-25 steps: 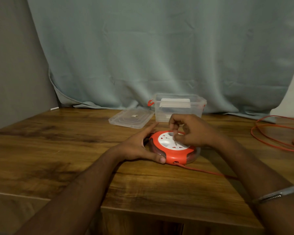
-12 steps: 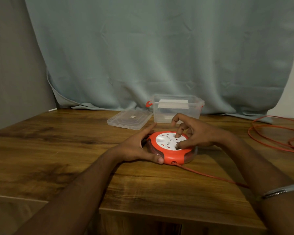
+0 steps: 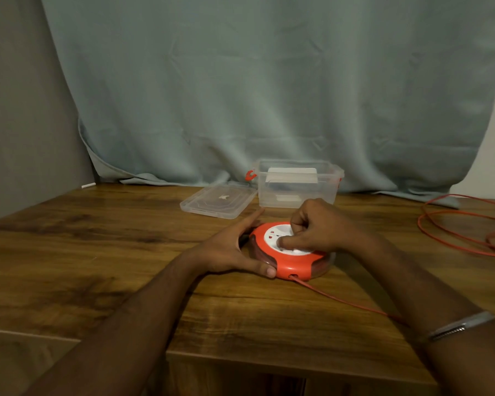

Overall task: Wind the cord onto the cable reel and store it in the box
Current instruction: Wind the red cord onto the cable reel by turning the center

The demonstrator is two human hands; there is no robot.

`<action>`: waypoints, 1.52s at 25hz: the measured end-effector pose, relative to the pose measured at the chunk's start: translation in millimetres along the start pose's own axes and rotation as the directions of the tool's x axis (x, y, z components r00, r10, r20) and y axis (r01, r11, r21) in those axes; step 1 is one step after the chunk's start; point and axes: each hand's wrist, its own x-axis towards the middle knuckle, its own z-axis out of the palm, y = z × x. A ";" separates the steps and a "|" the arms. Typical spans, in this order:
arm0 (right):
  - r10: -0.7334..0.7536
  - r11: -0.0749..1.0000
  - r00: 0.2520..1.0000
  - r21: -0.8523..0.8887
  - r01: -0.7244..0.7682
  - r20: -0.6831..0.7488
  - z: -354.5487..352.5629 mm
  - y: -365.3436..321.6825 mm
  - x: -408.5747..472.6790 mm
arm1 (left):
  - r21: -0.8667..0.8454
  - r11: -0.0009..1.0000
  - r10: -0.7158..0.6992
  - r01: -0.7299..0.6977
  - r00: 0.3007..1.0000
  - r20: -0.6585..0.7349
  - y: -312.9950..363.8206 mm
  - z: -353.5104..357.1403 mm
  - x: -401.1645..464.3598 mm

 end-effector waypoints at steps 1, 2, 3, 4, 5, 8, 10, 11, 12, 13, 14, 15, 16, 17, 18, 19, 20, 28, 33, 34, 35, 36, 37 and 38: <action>-0.001 1.000 1.000 0.016 0.001 -0.009 2.3 -0.6 1.5 | -0.003 1.000 0.001 -0.001 1.000 0.000 -0.4 0.4 -0.1; -0.001 0.999 1.000 0.032 0.002 -0.019 4.3 -0.2 2.8 | -0.005 1.000 0.001 -0.001 1.000 -0.002 -0.2 0.8 -0.2; -0.003 0.999 1.000 0.045 0.004 -0.022 5.6 0.1 3.6 | -0.008 1.000 0.003 -0.003 1.000 -0.004 0.3 1.1 -0.7; -0.014 0.998 1.000 0.061 0.016 -0.018 5.8 0.9 4.4 | -0.008 1.000 0.003 -0.003 1.000 -0.005 0.3 1.2 -0.9; -0.037 0.996 0.999 0.077 0.038 -0.011 5.2 1.1 4.0 | -0.008 1.000 0.001 -0.001 1.000 -0.005 0.4 1.2 -1.0; -0.116 0.976 0.993 0.184 0.113 0.005 -2.4 5.8 2.2 | 0.001 1.000 -0.006 0.006 1.000 -0.009 0.1 1.0 -0.5; -0.104 0.967 0.993 0.239 0.086 0.061 -10.4 11.3 -0.7 | 0.007 1.000 -0.014 0.014 1.000 -0.007 1.3 0.7 -1.0; -0.097 0.969 0.990 0.237 0.071 0.102 -13.5 14.9 -1.7 | 0.010 1.000 -0.019 0.019 1.000 -0.004 2.0 0.1 -1.5; -0.097 0.969 0.985 0.240 0.061 0.140 -15.7 19.8 -2.2 | 0.012 1.000 -0.020 0.020 1.000 0.000 3.0 -0.1 -1.8; -0.101 0.966 0.979 0.252 0.054 0.179 -17.1 23.8 -3.0 | 0.014 1.000 -0.019 0.019 1.000 0.001 3.9 -0.5 -2.2; -0.105 0.957 0.973 0.287 0.043 0.205 -17.7 27.5 -3.1 | 0.017 1.000 -0.019 0.019 1.000 0.001 4.6 -0.8 -2.3; -0.111 0.944 0.970 0.329 0.035 0.215 -17.9 29.1 -3.7 | 0.017 1.000 -0.020 0.020 1.000 0.001 5.1 -1.1 -2.6; -0.114 0.930 0.970 0.365 0.028 0.215 -17.5 30.5 -3.5 | 0.015 1.000 -0.020 0.020 1.000 0.000 5.4 -1.3 -2.9; -0.111 0.923 0.971 0.385 0.021 0.213 -16.9 30.9 -3.4 | 0.010 1.000 -0.019 0.019 1.000 -0.002 5.5 -1.3 -3.0; -0.104 0.921 0.972 0.389 0.015 0.209 -17.0 30.9 -3.3 | 0.006 1.000 -0.018 0.018 1.000 -0.004 5.7 -1.3 -2.9; -0.093 0.926 0.975 0.378 0.011 0.201 -17.2 30.1 -3.4 | 0.002 1.000 -0.019 0.019 1.000 -0.006 5.6 -1.3 -2.8; -0.081 0.933 0.978 0.361 0.007 0.191 -17.0 29.4 -3.3 | 0.000 1.000 -0.019 0.019 1.000 -0.009 5.4 -1.5 -2.8; -0.042 0.986 0.994 0.162 0.026 0.096 -6.9 17.0 -0.2 | -0.011 1.000 -0.011 0.011 1.000 -0.014 3.6 -1.3 -2.5; -0.058 0.998 0.998 0.041 0.057 0.024 -0.2 6.0 0.5 | -0.006 1.000 -0.007 0.007 1.000 -0.004 2.5 -1.0 -1.9; -0.076 0.996 0.997 0.038 0.075 0.022 0.7 5.5 0.9 | -0.005 1.000 -0.006 0.006 1.000 -0.004 2.4 -0.7 -2.1; -0.094 0.995 0.995 0.038 0.094 0.023 1.7 4.8 1.4 | -0.006 1.000 -0.006 0.006 1.000 -0.002 2.2 -0.2 -2.2; -0.115 0.993 0.993 0.032 0.115 0.021 3.4 4.7 2.4 | -0.008 1.000 -0.009 0.009 1.000 -0.001 2.5 0.1 -2.1; -0.127 0.992 0.992 0.028 0.126 0.019 5.2 4.0 3.2 | -0.009 1.000 -0.012 0.012 1.000 0.002 2.8 0.3 -2.2; -0.137 0.990 0.990 0.021 0.137 0.009 7.2 3.2 3.8 | -0.009 1.000 -0.014 0.014 1.000 0.005 3.0 0.3 -2.4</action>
